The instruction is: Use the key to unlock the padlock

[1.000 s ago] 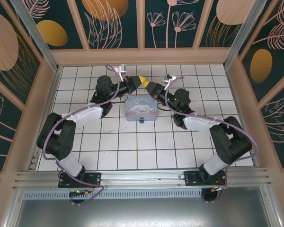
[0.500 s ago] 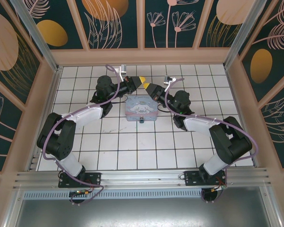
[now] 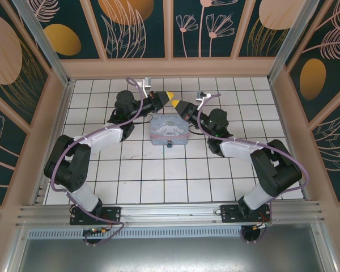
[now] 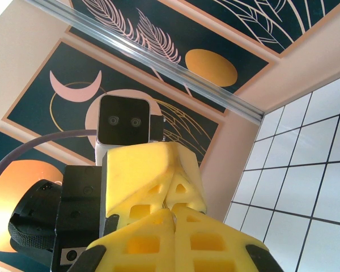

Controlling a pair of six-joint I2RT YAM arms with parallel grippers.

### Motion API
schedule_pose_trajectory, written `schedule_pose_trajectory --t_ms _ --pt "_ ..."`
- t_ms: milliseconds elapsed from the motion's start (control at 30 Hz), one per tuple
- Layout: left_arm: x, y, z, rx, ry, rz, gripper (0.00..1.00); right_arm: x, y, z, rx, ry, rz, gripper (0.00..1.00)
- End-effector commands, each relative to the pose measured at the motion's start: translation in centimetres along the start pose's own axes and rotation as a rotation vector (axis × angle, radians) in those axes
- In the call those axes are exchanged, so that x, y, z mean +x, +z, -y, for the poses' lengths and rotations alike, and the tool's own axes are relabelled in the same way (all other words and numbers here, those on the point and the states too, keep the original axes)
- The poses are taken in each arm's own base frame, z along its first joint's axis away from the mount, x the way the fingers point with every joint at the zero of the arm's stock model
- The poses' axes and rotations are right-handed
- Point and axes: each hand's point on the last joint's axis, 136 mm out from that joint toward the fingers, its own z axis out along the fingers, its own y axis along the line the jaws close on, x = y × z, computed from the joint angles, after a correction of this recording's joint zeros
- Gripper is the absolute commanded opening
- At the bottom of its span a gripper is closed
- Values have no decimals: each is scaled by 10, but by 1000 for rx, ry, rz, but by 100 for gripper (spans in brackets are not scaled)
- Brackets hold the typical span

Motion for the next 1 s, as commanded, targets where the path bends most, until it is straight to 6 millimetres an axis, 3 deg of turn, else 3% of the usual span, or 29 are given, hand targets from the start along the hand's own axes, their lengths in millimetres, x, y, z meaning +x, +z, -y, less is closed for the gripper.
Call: schedule_pose_trajectory --t_ms 0,33,167,267,367,433,467,567,800,967 --pt "-2 0 6 25 20 7 0 -4 -5 -18 -52 -24 7 0" --pt "-3 0 7 23 22 11 4 -3 -6 -16 -47 -23 8 0" --pt "-12 -7 15 -3 57 49 47 1 -13 -15 -43 -4 5 0" --pt "-19 -16 20 -32 92 84 66 3 -19 -14 -36 5 2 0" --pt "-18 -24 20 -67 115 95 78 7 -23 -11 -18 8 -9 0" --pt "-16 -31 22 -93 145 95 84 10 -27 -7 5 12 -13 0" --pt "-17 -34 24 -111 163 102 87 2 -33 0 32 12 7 0" --pt "-7 -51 10 -207 199 94 94 4 -41 10 85 31 2 0" --pt "23 -85 -25 -391 228 48 96 11 -54 42 279 94 -29 0" --pt "68 -99 -53 -474 230 -12 93 11 -60 58 363 163 -5 0"
